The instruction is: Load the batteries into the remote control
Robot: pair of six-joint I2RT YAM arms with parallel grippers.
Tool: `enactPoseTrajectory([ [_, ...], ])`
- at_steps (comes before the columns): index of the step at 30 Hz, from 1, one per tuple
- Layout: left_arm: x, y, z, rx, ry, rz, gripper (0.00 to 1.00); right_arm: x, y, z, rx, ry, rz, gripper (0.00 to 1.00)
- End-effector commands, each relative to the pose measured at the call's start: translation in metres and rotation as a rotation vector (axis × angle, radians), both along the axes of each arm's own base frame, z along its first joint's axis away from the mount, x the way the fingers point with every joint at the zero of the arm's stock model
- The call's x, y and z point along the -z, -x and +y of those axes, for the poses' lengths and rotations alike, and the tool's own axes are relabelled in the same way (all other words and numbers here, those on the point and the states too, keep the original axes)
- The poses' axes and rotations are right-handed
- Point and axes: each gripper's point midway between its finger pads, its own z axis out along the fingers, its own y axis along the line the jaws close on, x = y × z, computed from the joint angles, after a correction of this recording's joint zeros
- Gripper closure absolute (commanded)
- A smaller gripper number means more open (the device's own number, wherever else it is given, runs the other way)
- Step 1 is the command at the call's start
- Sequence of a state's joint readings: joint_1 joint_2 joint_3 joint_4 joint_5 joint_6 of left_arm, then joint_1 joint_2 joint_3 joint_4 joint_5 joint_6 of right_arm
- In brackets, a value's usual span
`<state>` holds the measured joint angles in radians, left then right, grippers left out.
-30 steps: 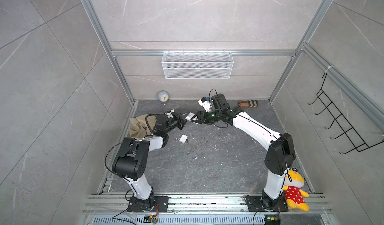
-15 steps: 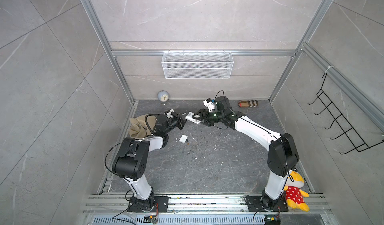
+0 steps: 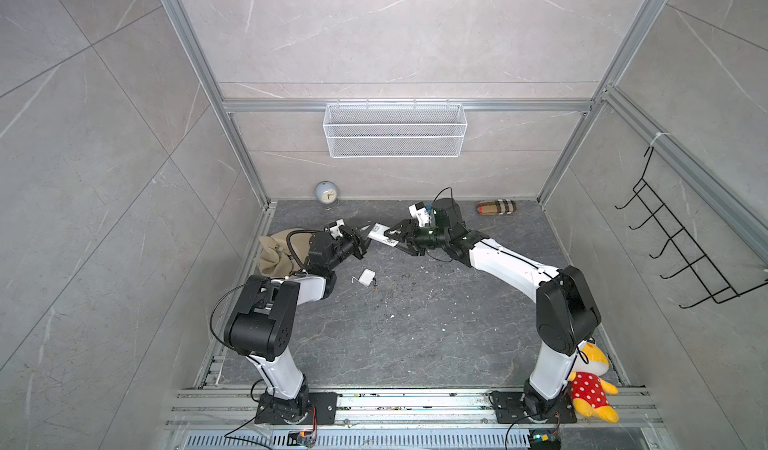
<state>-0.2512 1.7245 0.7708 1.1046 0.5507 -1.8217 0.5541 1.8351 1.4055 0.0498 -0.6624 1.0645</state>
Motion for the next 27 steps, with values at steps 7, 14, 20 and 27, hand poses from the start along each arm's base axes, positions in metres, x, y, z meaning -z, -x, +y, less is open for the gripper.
enactPoseTrajectory([
  [7, -0.016, -0.001, 0.011, -0.047, 0.017, -0.077, 1.00, -0.021, 0.006, 0.000, -0.003, -0.066, -0.018, 0.58],
  [14, -0.009, -0.004, 0.017, -0.067, 0.021, -0.071, 1.00, -0.018, 0.006, 0.003, -0.009, -0.080, -0.006, 0.60],
  [20, -0.005, -0.003, 0.018, -0.075, -0.001, -0.063, 1.00, -0.023, 0.008, 0.010, -0.025, -0.090, -0.010, 0.61],
  [27, -0.006, -0.004, 0.019, -0.076, -0.001, -0.051, 1.00, -0.020, 0.011, 0.015, -0.042, -0.090, -0.005, 0.64],
])
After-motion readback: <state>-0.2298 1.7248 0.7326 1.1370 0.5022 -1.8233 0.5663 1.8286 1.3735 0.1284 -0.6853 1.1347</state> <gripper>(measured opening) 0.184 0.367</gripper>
